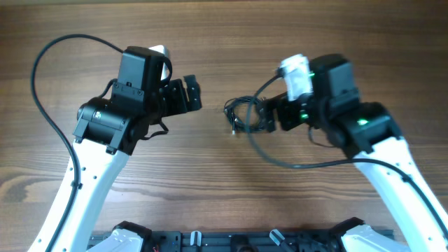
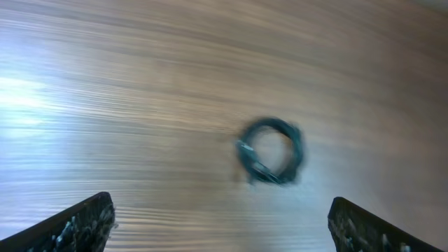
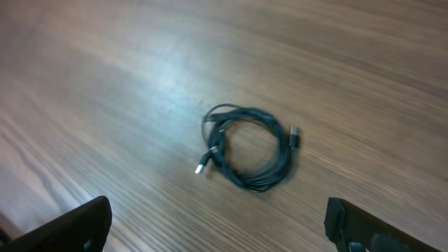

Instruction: Untangle cables

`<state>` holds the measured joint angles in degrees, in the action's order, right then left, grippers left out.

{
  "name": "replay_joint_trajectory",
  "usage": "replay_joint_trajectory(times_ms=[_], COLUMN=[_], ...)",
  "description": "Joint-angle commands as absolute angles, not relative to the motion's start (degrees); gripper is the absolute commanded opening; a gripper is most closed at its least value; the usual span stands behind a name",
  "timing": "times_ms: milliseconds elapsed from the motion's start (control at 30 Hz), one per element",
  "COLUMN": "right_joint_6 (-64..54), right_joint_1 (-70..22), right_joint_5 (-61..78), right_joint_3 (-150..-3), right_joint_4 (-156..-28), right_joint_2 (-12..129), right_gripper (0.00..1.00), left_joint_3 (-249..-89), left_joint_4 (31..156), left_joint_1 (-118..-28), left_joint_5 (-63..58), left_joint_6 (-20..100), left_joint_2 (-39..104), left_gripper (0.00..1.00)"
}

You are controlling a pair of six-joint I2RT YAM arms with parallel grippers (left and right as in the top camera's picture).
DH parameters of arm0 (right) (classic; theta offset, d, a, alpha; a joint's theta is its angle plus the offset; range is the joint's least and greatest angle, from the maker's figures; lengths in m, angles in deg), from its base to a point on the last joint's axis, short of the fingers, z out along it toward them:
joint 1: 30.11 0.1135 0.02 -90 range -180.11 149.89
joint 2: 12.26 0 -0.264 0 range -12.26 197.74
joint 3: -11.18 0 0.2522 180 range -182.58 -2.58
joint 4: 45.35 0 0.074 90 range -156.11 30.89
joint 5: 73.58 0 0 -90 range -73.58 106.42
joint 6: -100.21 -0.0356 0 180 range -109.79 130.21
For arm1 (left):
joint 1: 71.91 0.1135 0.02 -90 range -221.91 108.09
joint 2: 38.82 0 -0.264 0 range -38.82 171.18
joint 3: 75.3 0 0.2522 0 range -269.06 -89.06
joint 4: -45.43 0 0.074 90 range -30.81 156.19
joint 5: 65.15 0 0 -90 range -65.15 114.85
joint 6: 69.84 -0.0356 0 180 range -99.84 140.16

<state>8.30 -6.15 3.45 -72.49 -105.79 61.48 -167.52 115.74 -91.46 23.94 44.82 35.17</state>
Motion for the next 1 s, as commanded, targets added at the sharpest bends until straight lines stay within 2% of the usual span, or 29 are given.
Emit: replay_joint_trajectory(times_ms=[0, 33, 100, 133, 300, 700, 800, 833, 967], right_joint_6=[12.23, 12.8, 13.04, 12.36, 10.15, 4.38, -3.86, -13.34, -32.53], right_joint_1=[-0.42, 0.24, 0.96, 1.02, 1.02, 1.0, 1.0, 1.0, 1.0], right_joint_5=[7.6, 7.84, 7.4, 7.29, 5.15, 5.68, 14.57, 22.42, 31.23], right_joint_3=[-72.95, -72.95, -72.95, -72.95, -72.97, -72.86, -72.86, -72.86, -72.86], right_joint_4=[-105.68, -105.41, -103.93, -102.14, -96.37, -92.17, -92.17, -92.56, -94.55], right_joint_2=[68.41, 70.35, 74.94, 77.34, 84.21, 94.37, 94.37, 94.37, 94.37], right_gripper=[1.0, 1.0, 1.0, 1.0, 1.0, 0.96, 0.92, 0.92, 0.92], left_joint_3=[-168.48, -168.48, -168.48, -168.48, -168.48, -168.46, -168.41, -168.41, -168.41], left_joint_4=[116.49, 116.62, 117.8, 119.59, 127.81, 131.09, 131.09, 131.09, 131.13], left_joint_1=[-89.54, -88.49, -85.93, -84.4, -82.39, -82.39, -82.39, -82.39, -82.39], left_joint_5=[37.47, 37.6, 37.25, 37.1, 37.12, 37.12, 37.12, 37.12, 37.12], left_joint_6=[51.05, 51.31, 52.19, 52.17, 52.14, 51.95, 51.95, 51.95, 51.95], left_joint_2=[34.21, 33.55, 32.09, 31.17, 28.66, 28.66, 28.66, 28.66, 28.66], left_gripper=[0.94, 0.85, 0.75, 0.74, 0.85, 0.9, 0.9, 0.9, 0.9])
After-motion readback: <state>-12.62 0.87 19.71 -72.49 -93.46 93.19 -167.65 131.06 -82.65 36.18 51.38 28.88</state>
